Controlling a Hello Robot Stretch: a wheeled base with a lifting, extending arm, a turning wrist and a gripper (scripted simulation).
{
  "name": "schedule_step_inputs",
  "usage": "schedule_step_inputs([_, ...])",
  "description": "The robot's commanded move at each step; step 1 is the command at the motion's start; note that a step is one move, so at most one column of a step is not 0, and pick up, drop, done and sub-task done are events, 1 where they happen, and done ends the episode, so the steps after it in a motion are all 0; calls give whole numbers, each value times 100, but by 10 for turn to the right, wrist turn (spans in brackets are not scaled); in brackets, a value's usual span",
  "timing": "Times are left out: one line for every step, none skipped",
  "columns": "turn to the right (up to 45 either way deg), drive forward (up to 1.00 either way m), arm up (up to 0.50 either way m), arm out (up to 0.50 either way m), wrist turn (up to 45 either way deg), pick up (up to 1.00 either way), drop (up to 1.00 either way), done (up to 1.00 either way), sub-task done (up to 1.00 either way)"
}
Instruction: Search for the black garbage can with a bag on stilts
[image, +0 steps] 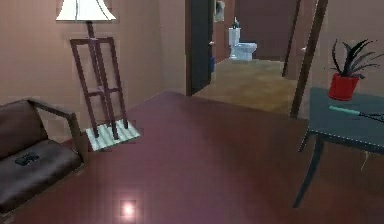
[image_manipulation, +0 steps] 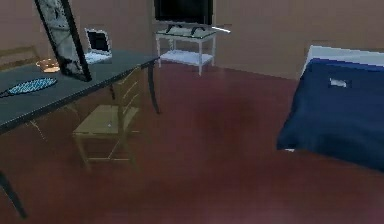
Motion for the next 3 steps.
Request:
schedule_step_inputs([60, 0, 0, 0, 0, 0, 0, 0, 0])
schedule_step_inputs([0, 100, 0, 0, 0, 0, 0, 0, 0])
schedule_step_inputs([60, 0, 0, 0, 0, 0, 0, 0, 0])
